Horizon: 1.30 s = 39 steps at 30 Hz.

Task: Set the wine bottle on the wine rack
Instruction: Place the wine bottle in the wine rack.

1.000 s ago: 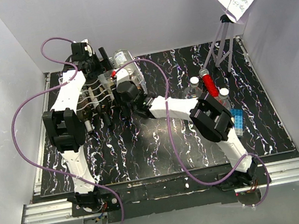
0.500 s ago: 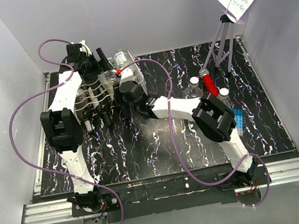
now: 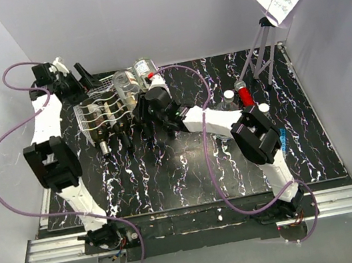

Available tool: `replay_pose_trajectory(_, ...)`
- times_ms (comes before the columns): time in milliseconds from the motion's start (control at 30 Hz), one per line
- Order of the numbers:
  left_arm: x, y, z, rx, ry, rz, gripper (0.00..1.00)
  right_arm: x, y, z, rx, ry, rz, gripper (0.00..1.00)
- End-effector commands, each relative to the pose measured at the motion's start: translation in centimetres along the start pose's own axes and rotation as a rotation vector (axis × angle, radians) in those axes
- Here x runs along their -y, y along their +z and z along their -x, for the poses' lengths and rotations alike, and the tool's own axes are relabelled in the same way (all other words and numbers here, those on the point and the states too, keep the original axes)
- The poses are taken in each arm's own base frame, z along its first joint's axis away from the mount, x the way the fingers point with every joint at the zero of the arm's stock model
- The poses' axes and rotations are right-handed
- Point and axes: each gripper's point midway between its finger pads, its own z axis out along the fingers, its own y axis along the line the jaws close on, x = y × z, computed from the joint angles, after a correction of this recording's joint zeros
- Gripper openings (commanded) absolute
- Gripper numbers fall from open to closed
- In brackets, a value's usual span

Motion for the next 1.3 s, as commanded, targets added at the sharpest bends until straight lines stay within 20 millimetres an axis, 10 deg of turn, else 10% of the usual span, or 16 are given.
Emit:
replay_pose_trajectory(0,7.6,-7.2,-0.1,0.101,0.059,-0.086,0.98,-3.8,-1.2,5.7,0.099,0.068,0.091,0.01)
replay_pose_trajectory(233,6.6,-13.7,-2.4,0.256,0.074,0.106,0.98,-3.5,0.7,5.0,0.092,0.04,0.097,0.01)
replay_pose_trajectory(600,8.0,-15.2,-6.0,0.186,0.052,0.038,0.98,-2.3,2.8,3.5,0.046,0.063,0.095,0.11)
replay_pose_trajectory(800,8.0,-16.4,-6.7,0.195,0.026,0.071,0.98,-2.6,-0.1,5.8,0.093,0.023,0.086,0.85)
replay_pose_trajectory(1267,9.4,-19.2,-8.3,0.206,0.093,0.042,0.98,-3.9,-9.7,7.8,0.041,-0.066,0.064,0.91)
